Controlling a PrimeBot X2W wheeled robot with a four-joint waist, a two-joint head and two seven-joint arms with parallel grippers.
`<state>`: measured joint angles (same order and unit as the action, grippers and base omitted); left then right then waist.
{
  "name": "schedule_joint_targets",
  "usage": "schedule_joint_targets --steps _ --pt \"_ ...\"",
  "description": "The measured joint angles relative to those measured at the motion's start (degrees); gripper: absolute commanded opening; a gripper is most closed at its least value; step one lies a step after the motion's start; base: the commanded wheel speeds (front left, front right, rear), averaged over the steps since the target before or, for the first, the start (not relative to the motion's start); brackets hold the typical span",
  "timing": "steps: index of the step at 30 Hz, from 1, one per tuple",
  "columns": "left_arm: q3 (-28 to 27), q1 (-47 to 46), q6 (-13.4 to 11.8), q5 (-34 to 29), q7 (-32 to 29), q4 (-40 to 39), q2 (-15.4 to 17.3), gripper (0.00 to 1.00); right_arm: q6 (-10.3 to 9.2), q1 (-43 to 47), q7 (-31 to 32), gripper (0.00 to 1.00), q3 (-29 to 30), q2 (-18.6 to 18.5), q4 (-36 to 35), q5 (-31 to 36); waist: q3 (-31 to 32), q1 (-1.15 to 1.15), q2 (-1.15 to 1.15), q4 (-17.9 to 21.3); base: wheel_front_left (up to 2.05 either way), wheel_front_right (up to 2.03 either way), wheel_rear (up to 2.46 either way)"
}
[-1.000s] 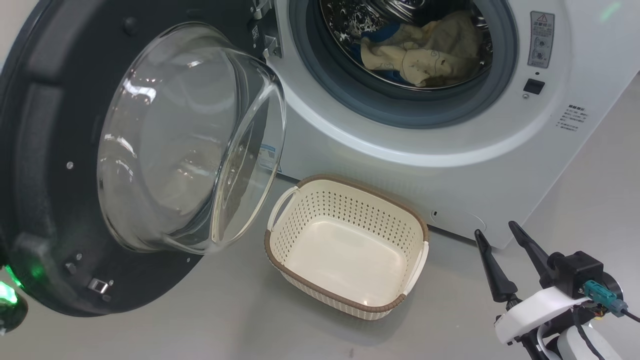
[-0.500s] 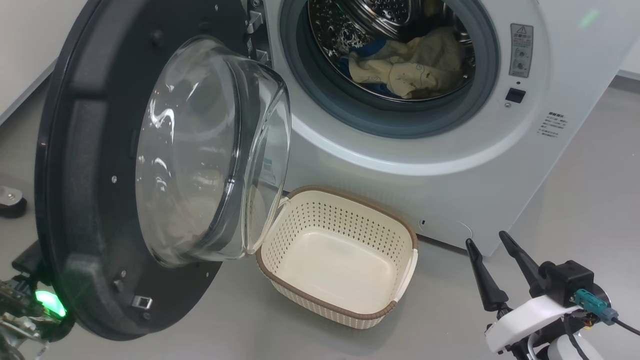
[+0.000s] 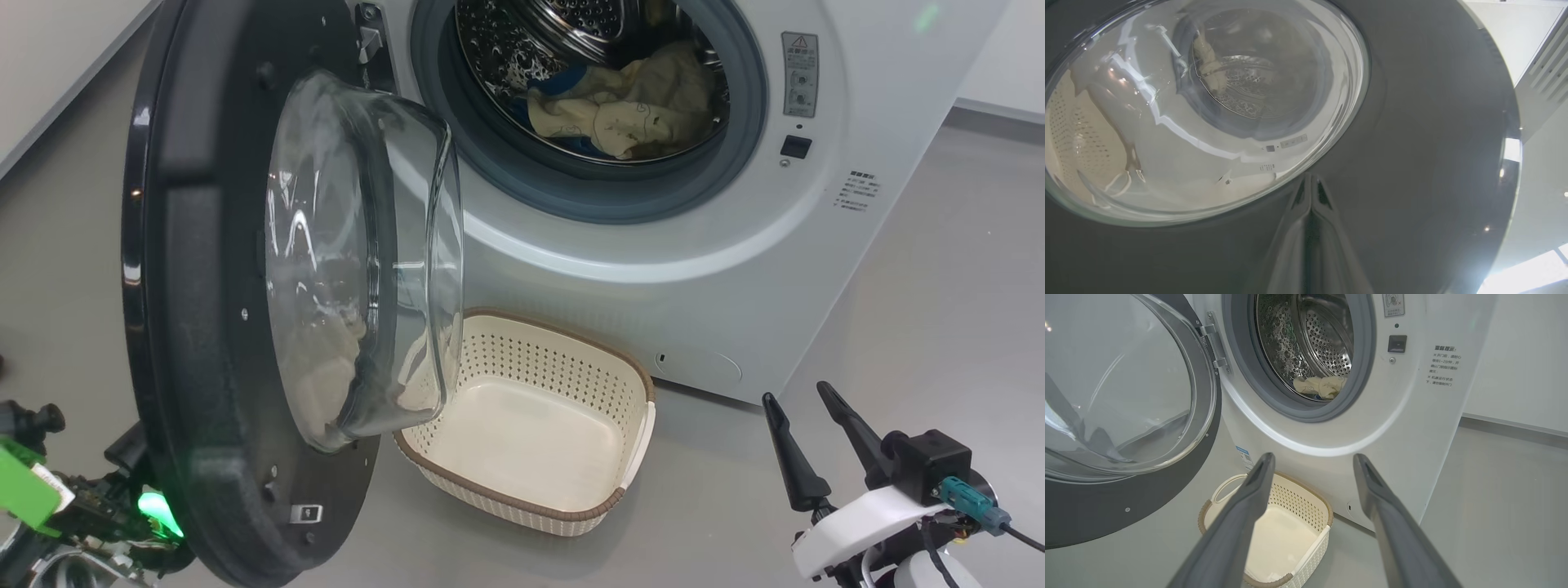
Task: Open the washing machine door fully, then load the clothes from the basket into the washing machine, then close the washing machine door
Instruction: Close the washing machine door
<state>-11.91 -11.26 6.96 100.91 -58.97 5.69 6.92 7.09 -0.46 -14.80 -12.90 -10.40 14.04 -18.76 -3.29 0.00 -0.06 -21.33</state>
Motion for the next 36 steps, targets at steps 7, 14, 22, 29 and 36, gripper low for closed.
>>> schedule_joint_targets --steps 7,14,22,29,36 --pt "1.9 1.0 0.0 -0.1 0.0 -2.9 -2.8 0.00 0.00 0.0 0.0 1.00 0.1 0.0 -0.3 0.0 -0.9 0.00 0.00 1.2 0.00 0.00 0.00" --pt "4.6 1.4 0.0 -0.8 0.0 -4.8 -3.9 0.00 0.00 0.0 0.0 1.00 0.2 -0.1 -0.3 0.0 -1.4 0.00 0.00 2.4 0.00 0.00 0.00" --pt "7.3 1.8 0.0 -3.9 1.6 -5.9 -4.4 0.00 0.00 0.0 0.0 1.00 0.1 -0.1 -0.4 0.1 -1.5 0.00 0.00 3.8 0.00 0.00 0.00" --pt "10.5 1.9 0.0 -4.7 3.6 -6.2 -4.7 0.00 0.00 -0.1 0.0 1.00 -0.3 -0.1 -0.3 0.1 -1.7 0.00 0.00 5.2 0.00 0.00 0.00" --pt "12.0 1.9 0.0 -7.8 7.6 -5.1 -4.8 0.00 0.00 -0.5 0.0 1.00 -1.0 0.1 -0.3 0.1 -1.8 0.00 0.00 7.3 0.00 0.00 0.00"
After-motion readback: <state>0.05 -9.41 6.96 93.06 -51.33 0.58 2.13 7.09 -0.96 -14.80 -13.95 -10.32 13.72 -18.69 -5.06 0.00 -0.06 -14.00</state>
